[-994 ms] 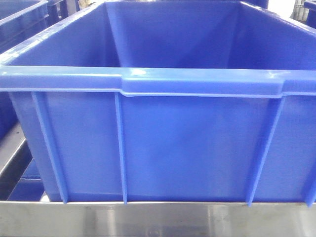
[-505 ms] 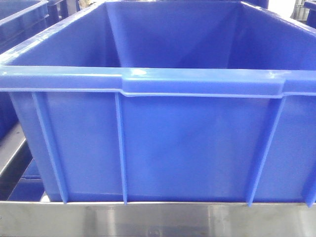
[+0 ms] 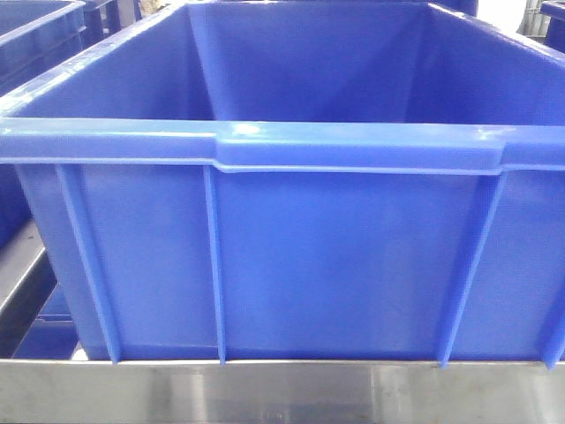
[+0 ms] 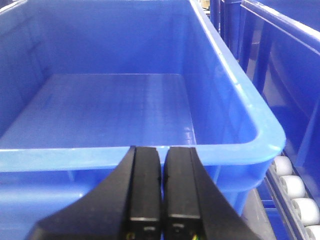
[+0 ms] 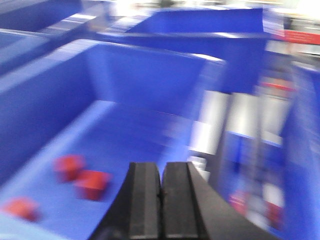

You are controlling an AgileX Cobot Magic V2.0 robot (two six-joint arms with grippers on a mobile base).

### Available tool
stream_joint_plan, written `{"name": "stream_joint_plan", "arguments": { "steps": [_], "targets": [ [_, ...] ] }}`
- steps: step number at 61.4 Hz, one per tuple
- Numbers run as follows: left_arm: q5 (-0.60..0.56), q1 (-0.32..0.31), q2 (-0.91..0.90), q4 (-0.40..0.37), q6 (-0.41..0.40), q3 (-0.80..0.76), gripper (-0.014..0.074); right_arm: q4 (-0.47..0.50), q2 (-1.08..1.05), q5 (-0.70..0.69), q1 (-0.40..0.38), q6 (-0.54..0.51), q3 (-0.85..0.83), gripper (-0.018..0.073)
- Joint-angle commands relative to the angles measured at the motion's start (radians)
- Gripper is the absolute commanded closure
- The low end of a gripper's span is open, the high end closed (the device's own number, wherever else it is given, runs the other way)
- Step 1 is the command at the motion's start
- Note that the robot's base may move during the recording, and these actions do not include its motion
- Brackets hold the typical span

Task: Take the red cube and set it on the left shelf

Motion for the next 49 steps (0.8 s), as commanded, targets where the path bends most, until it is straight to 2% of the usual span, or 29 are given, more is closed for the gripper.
{"name": "stream_joint_plan", "arguments": {
  "steps": [1,8,15,28,49],
  "targets": [
    [-0.086,-0.003,-0.015,-0.007,-0.001,0.023,0.0495,-0.002,-0.043,-0.147,-0.063,-0.011,0.055,0.0517],
    [-0.086,-0.003,-0.015,-0.007,-0.001,0.023,0.0495,-0.017,-0.124,-0.213,-0.101,-0.011,0.185,0.0517],
    [-0.086,-0.003,-0.015,-0.007,-0.001,0.023,0.0495,-0.017,-0.196,-0.268,-0.105,-0.009,0.284,0.0517],
    [-0.086,-0.003,-0.015,-0.007,-0.001,0.023,0.0495,-0.017,-0.196,-0.426,-0.107,0.027,0.41,0.0517],
    [-0.086,-0.003,-0.015,-0.007,-0.001,0.023,0.0495,-0.017,-0.196,-0.389,-0.141,0.033,0.407,0.0517]
  ]
}}
